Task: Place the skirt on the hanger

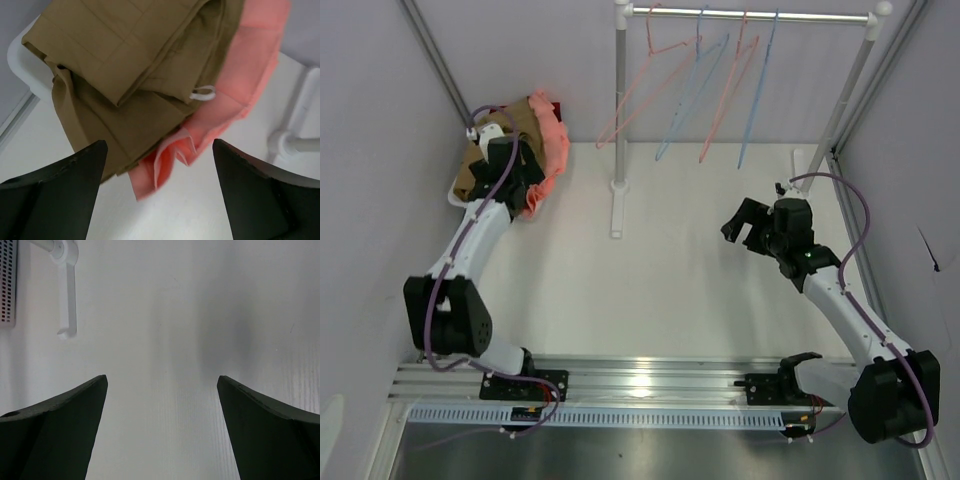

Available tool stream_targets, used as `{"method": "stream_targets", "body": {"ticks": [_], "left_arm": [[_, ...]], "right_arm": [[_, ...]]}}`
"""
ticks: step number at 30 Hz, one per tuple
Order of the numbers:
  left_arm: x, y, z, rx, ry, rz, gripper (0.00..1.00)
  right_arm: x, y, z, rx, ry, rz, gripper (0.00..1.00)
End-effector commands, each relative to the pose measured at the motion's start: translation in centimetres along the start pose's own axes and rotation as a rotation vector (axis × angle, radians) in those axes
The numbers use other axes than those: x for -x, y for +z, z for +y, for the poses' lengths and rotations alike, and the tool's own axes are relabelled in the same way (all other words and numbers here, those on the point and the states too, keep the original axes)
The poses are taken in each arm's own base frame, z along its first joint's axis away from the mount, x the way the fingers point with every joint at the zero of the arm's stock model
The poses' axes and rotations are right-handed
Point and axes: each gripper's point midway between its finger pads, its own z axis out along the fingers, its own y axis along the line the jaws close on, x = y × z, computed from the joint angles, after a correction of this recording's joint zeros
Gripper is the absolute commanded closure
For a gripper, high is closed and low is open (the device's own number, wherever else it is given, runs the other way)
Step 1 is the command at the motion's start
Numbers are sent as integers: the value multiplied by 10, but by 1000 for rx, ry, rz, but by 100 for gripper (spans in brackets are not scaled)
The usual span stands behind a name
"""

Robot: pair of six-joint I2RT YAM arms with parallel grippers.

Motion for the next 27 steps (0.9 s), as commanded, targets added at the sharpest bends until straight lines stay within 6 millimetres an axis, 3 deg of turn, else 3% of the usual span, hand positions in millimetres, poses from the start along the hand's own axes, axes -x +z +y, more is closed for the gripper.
{"method": "stream_targets", "body": {"ticks": [1,3,4,7,16,17,22,23,24,27], "left_arm": [[31,30,-5,32,-18,-50,8],[10,56,-2,59,7,13,10],[16,61,-5,53,-5,7,11],[2,87,6,70,-21,60,13],[-10,119,-4,45,-26,114,22],[-20,125,-3,56,-23,142,25],[-32,136,-4,67,-29,173,47],[-31,137,-6,54,-34,174,54],[-32,136,-7,49,-37,176,70],[-20,127,-15,8,-47,150,91]], "right_arm": [[14,-4,19,77,-14,-24,1],[12,-2,21,85,-12,-17,1],[10,-1,21,87,-13,-10,1],[7,3,21,86,-11,0,1],[-4,13,23,103,-12,36,1],[-6,15,23,103,-12,44,1],[-14,19,26,116,-14,64,1],[-13,20,26,115,-12,62,1],[-14,20,27,120,-15,61,1],[-15,22,29,126,-19,65,1]]}}
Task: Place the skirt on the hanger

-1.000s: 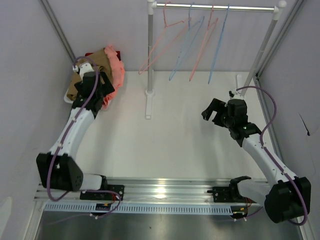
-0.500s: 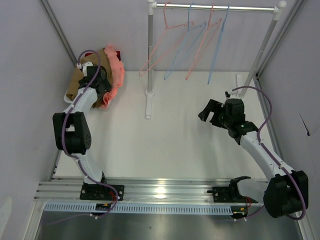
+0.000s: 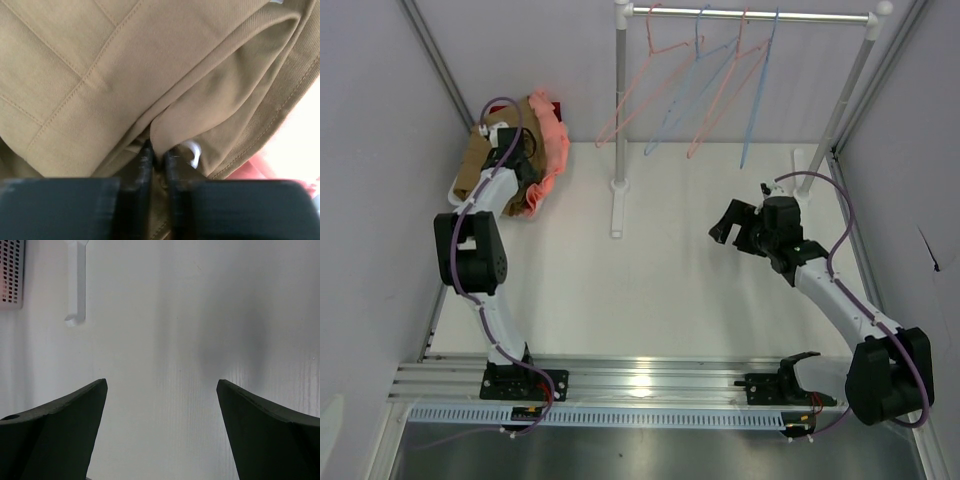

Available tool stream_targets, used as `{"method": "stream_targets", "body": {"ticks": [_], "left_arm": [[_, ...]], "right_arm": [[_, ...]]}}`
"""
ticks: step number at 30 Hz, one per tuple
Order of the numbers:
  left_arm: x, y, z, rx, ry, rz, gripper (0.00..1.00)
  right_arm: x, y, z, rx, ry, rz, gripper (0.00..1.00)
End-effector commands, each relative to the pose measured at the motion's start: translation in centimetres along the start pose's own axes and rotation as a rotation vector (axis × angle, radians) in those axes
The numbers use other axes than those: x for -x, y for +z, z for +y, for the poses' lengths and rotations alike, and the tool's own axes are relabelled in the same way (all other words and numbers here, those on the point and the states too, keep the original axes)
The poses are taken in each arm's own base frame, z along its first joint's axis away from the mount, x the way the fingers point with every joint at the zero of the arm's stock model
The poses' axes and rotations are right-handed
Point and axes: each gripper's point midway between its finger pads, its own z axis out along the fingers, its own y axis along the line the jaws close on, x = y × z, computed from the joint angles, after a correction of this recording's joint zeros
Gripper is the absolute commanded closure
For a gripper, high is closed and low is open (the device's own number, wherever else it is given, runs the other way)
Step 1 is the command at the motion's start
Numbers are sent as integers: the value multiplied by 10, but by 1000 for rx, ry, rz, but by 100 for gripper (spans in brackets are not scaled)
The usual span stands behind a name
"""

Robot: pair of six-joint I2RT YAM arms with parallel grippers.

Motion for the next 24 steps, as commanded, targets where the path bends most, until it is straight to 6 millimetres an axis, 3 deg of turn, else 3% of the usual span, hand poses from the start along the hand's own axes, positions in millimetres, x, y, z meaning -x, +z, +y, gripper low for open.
{"method": "stream_targets", "body": {"ticks": [1,2,6,8,16,20,24], "left_arm": [[29,-17,-13,-69,-33,-59,96],[33,-21,-14,-78,-32,-71,100],[54,-49,-21,-149,-42,-133,100],[70,-71,-25,-191,-58,-195,100],[73,-130,-32,-307,-87,-291,100],[95,-179,-27,-358,-106,-392,100],[108,-233,-38,-418,-54,-476,100]], "right_arm": [[8,3,12,45,-6,-28,1],[7,3,13,47,-7,-26,1],[6,5,18,63,-6,-25,1],[3,6,21,74,-10,-17,1],[3,9,31,95,-24,-10,2],[6,8,36,109,-37,-17,2],[11,8,38,111,-54,-25,2]]}}
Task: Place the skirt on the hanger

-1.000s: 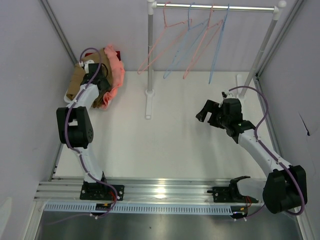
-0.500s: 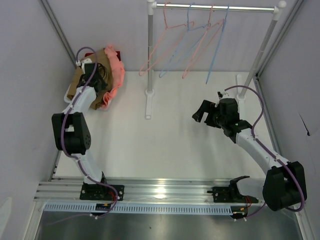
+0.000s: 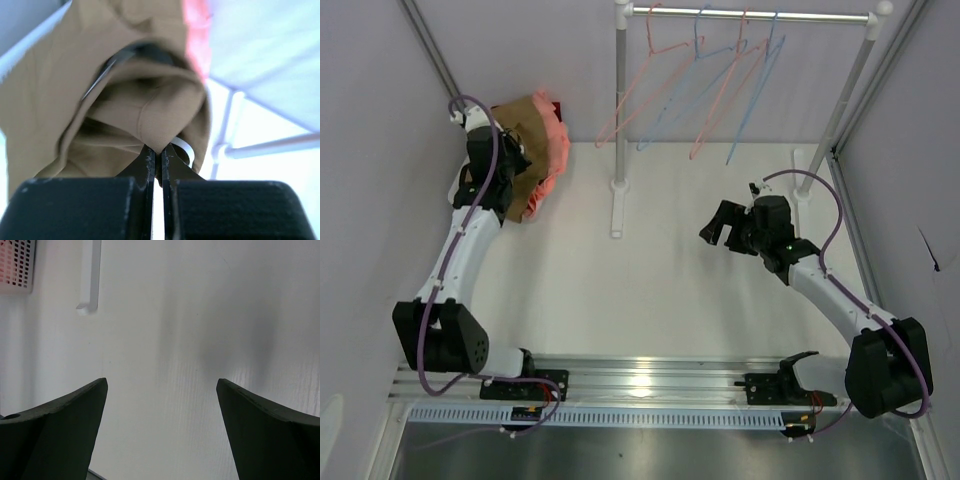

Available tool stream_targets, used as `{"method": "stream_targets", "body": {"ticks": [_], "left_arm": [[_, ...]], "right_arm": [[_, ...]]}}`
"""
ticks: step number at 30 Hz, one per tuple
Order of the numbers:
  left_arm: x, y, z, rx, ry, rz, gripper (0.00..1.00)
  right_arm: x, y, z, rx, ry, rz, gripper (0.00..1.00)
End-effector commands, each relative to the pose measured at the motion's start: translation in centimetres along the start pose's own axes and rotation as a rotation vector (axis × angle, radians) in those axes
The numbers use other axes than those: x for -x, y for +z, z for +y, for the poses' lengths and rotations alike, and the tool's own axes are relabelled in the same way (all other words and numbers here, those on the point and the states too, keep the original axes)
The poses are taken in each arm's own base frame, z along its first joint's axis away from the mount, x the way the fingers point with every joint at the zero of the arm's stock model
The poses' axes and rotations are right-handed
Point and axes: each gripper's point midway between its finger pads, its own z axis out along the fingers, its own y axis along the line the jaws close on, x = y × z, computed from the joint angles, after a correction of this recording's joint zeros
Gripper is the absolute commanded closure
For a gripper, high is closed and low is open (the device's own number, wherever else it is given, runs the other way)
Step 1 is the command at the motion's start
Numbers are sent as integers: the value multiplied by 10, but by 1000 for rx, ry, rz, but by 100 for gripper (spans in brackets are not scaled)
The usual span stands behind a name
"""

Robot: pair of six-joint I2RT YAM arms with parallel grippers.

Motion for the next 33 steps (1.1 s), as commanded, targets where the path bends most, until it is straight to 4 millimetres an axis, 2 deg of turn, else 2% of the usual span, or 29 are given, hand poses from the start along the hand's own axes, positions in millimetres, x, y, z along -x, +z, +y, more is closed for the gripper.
{"method": "stream_targets", "body": {"ticks": [1,7,10,17,21,24,25,27,28,30,31,32,33], "left_arm": [[65,-55,-43,-142,38,-193,100],[115,-129,-59,-222,71,-334,100],[133,-167,-70,-292,97,-375,100],[153,-248,-95,-462,152,-459,100],[150,-280,-109,-592,154,-453,100],[132,-283,-119,-656,131,-383,100],[105,-268,-121,-660,137,-314,100],[86,-271,-130,-713,100,-280,100],[46,-248,-127,-682,111,-192,100],[20,-251,-142,-731,75,-134,100],[-18,-237,-142,-713,91,-61,100],[-28,-243,-155,-735,68,-51,100],[-45,-239,-162,-732,73,-17,100]], "right_arm": [[24,-1,18,48,-30,-56,2],[32,-2,24,57,-50,-66,2],[37,-3,26,58,-61,-75,2],[42,-3,28,57,-69,-84,2],[42,-3,26,47,-68,-84,3],[42,-4,25,43,-64,-89,2],[42,-4,25,43,-64,-89,2],[39,-4,26,48,-60,-82,3],[39,-4,25,49,-59,-80,3],[36,-6,27,55,-58,-76,3],[35,-6,27,55,-62,-72,3],[34,-7,28,56,-62,-73,3],[33,-7,28,56,-63,-71,3]]}}
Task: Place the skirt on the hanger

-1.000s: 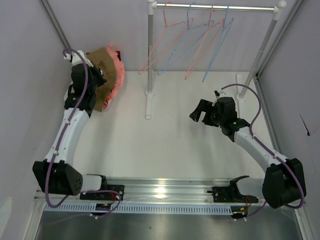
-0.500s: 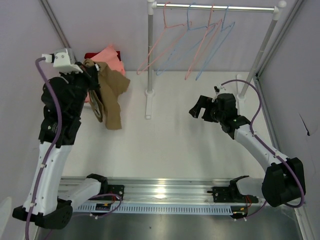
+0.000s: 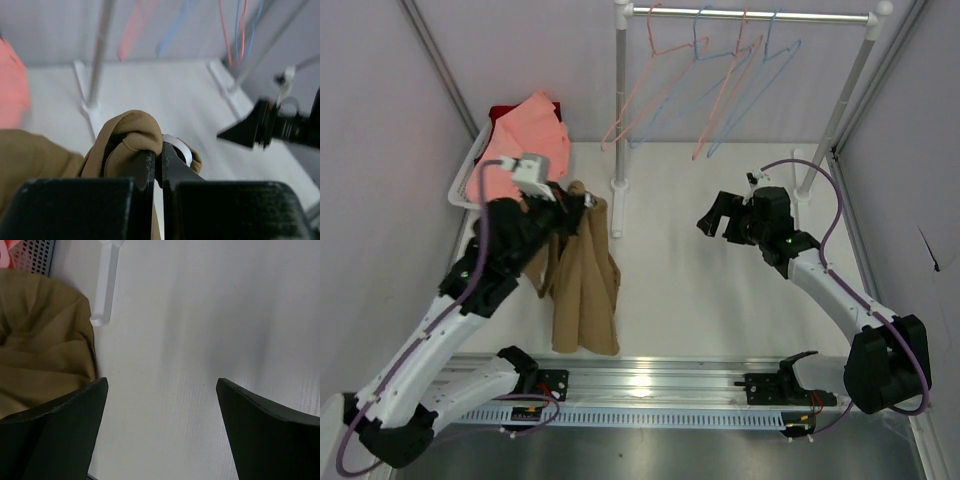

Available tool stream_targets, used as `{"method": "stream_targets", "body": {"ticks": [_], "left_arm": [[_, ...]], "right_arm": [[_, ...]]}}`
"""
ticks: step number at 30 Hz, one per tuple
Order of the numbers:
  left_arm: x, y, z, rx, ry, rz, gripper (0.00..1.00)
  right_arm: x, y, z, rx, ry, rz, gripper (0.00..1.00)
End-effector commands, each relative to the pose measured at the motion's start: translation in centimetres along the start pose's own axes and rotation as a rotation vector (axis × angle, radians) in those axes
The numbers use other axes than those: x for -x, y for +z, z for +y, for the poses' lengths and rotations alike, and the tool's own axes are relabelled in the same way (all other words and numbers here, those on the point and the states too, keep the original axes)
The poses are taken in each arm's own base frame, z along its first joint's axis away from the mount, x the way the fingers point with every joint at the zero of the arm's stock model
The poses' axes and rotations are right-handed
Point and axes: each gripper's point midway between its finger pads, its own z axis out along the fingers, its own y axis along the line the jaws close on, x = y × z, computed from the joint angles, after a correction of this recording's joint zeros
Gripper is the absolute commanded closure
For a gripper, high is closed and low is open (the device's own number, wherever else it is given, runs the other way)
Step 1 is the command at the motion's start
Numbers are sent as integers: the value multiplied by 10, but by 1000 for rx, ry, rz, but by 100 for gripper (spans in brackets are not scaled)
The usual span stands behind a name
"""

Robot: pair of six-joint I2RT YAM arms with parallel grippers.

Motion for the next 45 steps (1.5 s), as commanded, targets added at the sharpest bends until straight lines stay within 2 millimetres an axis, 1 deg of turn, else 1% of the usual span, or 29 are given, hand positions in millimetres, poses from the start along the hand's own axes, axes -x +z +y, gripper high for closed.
{"method": "stream_targets", "body": {"ticks": [1,2,3,4,6,7,9,10,13,14,15,16,17,18,20,21,24,26,29,30,32,33,35,36,38,40,41,42,45], "left_arm": [[-52,27,-24,-22,-78,58,100],[-62,30,-41,-56,-85,74,100],[-73,36,-42,-35,-102,90,100],[-101,47,-45,-21,-93,153,100],[-119,56,-59,-48,-123,187,100],[-140,66,-60,-36,-116,235,100],[-158,74,-63,-27,-129,276,100],[-174,81,-61,-14,-120,313,100],[-195,86,-63,-15,-124,370,100],[-207,87,-59,4,-114,403,100],[-209,88,-59,8,-113,411,99],[-212,88,-57,18,-108,424,95],[-221,86,-52,39,-95,459,89],[-221,86,-52,46,-92,467,75],[-222,81,-50,46,-82,483,63],[-226,76,-46,53,-74,496,48],[-220,60,-36,80,-72,486,30],[-218,49,-28,111,-68,496,28],[-220,30,-16,154,-79,523,29],[-230,23,-9,179,-79,548,32],[-233,9,-2,205,-106,565,33],[-246,-1,6,223,-104,591,33],[-244,-9,5,204,-123,583,32],[-255,-17,8,202,-122,610,32],[-258,-24,6,187,-143,616,33],[-274,-33,6,186,-149,667,34],[-279,-36,7,193,-143,685,34],[-290,-42,8,198,-130,715,35],[-307,-51,10,220,-132,756,35]], "right_arm": [[8,-7,12,23,-15,-28,3],[7,-7,12,24,-16,-26,3],[5,-7,12,26,-12,-21,3],[1,-7,12,24,-11,-11,3],[-1,-9,14,24,-13,-10,3],[-4,-9,14,23,-12,-5,3],[-8,-10,16,29,-13,-1,3],[-11,-10,16,28,-10,6,3],[-20,-7,18,31,-18,28,3],[-24,-7,20,34,-21,35,3],[-28,-6,21,37,-25,43,3],[-31,-3,21,33,-22,50,3],[-33,-2,22,35,-25,57,3],[-38,-1,24,36,-27,68,4],[-44,2,24,33,-27,82,4],[-48,3,25,34,-29,88,4],[-55,7,25,33,-25,107,4],[-64,10,25,30,-27,129,5],[-73,14,26,29,-29,147,6],[-77,17,25,24,-23,155,6],[-79,19,25,22,-15,155,9],[-78,20,26,23,-8,150,9],[-75,18,26,17,-6,137,10],[-73,17,27,22,-5,127,10],[-67,11,29,26,-10,102,10],[-65,7,29,20,-14,95,10],[-66,7,27,16,-16,95,10],[-70,8,26,15,-15,104,10],[-75,11,25,20,7,114,11]]}}
